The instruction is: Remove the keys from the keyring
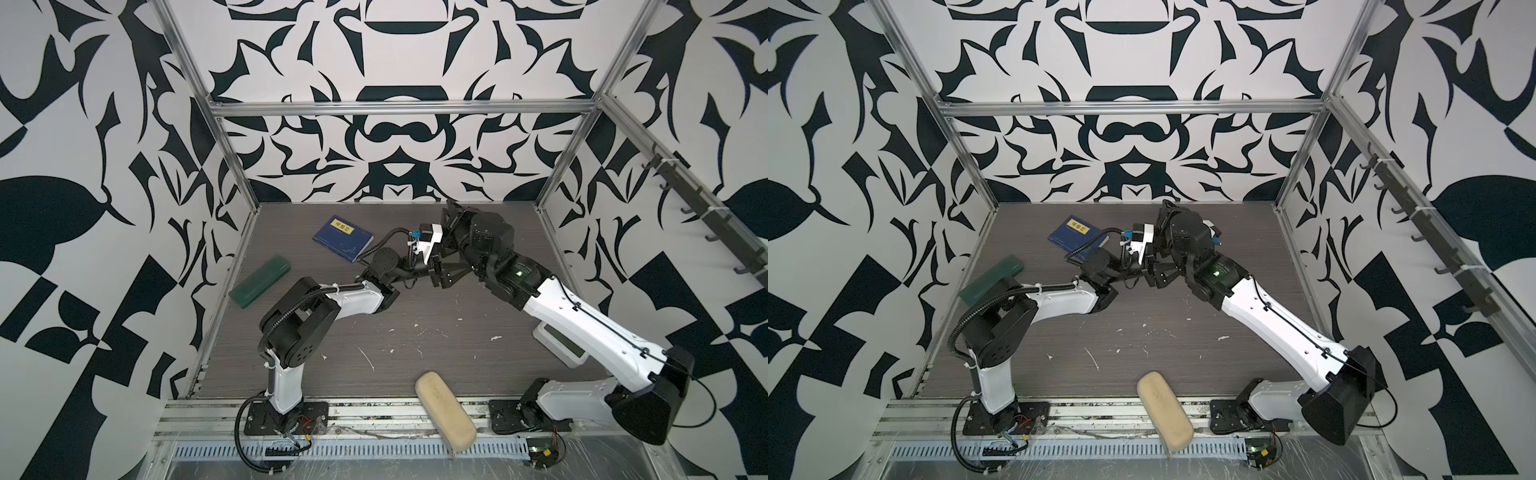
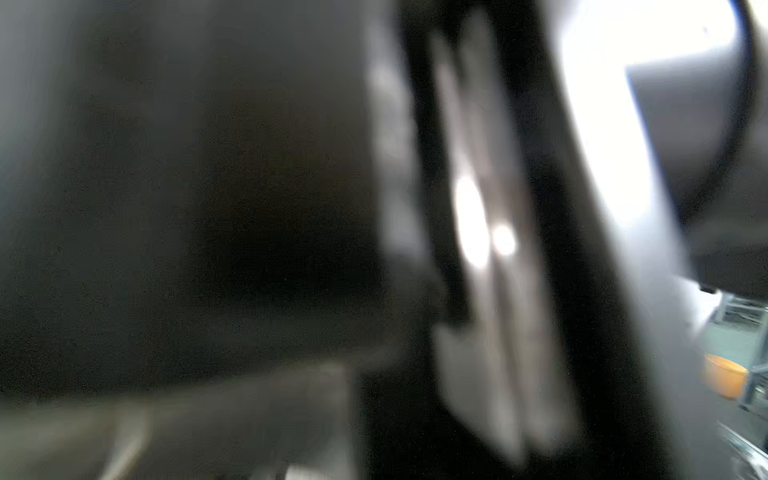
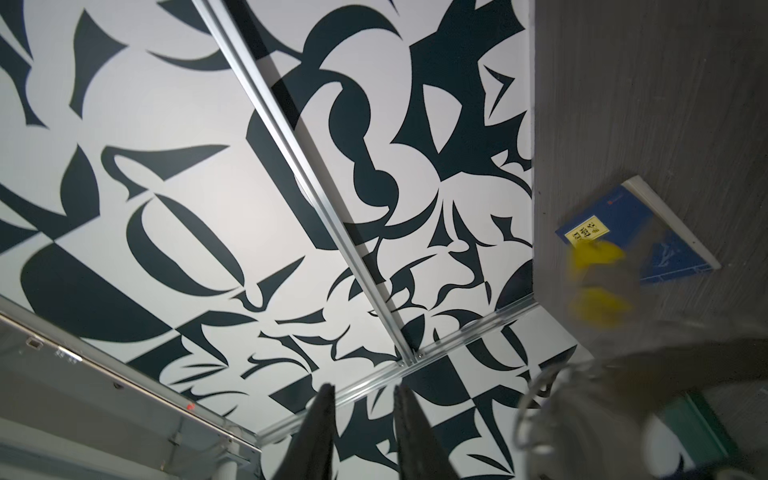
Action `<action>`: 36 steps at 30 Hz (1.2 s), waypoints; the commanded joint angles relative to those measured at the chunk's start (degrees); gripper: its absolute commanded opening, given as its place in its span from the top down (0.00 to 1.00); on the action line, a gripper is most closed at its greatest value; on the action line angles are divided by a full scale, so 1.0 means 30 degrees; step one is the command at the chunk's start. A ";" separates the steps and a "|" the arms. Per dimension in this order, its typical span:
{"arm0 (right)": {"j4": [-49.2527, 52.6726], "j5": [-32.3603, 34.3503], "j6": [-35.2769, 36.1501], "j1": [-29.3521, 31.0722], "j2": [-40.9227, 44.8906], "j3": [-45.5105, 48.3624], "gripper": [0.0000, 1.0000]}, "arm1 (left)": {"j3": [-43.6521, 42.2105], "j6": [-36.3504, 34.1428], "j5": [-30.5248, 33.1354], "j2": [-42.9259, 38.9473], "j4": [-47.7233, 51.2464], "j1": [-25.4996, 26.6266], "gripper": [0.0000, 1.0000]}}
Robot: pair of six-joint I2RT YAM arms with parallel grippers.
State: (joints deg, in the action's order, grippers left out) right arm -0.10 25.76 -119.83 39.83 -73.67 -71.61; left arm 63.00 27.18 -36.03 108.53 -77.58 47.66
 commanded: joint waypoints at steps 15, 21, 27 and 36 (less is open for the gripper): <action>-0.1776 0.0266 -0.0279 -0.0358 0.1004 0.0723 0.64 | -0.0498 0.0454 -0.0441 -0.0849 -0.1649 -0.0330 0.23; -0.1416 0.0357 -0.0042 -0.0954 0.1838 0.1236 0.67 | -0.1249 0.2129 0.0672 -0.1461 -0.0402 -0.1536 0.26; 0.1389 0.1426 0.0817 -0.2434 0.4691 0.3319 0.67 | -0.3833 0.0696 0.2540 -0.4500 0.6081 -0.2762 0.19; 0.4922 -0.2058 0.2079 -0.4549 0.5887 0.7279 0.67 | -0.1261 -0.1671 0.4756 -0.5312 2.0844 -0.2762 0.12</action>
State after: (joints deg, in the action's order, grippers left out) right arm 9.65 24.69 -117.01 28.38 -55.02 -52.47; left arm 56.71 25.34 -24.99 92.40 -33.45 39.31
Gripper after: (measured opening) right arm 0.326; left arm 0.856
